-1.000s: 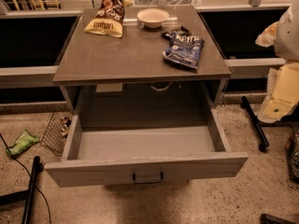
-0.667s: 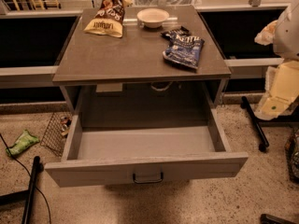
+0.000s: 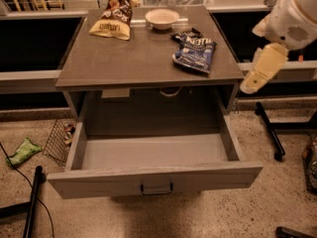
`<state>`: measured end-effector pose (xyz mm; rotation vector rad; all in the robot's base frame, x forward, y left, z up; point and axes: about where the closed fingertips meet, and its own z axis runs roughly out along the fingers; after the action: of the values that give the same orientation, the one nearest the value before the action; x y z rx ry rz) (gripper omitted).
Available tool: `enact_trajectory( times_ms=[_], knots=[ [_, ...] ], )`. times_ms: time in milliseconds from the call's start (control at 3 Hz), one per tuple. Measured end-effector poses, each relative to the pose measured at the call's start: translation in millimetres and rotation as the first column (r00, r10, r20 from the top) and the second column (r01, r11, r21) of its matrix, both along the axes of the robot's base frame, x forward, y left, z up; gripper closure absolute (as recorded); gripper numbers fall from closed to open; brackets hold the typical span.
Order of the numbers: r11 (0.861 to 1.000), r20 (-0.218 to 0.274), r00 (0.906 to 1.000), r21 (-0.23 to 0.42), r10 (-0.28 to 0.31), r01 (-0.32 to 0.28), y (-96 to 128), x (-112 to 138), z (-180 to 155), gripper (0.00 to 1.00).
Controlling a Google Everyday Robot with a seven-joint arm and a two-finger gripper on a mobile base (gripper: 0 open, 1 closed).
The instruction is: Place blue chip bag into top drawer
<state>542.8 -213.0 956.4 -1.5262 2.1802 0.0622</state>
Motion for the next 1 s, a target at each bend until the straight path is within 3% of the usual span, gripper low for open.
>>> enact_trajectory(
  times_ms=[333,667,1000],
  knots=[
    [0.996,-0.017,0.9986,0.071,-0.05,0.051,14.9,51.7,-19.1,0.0],
    [0.983,-0.044,0.9923,0.137,-0.116,0.121,30.5,92.6,-38.6,0.0],
    [0.962,-0.071,0.9794,0.186,-0.189,0.199,43.0,130.1,-60.8,0.0]
  ],
)
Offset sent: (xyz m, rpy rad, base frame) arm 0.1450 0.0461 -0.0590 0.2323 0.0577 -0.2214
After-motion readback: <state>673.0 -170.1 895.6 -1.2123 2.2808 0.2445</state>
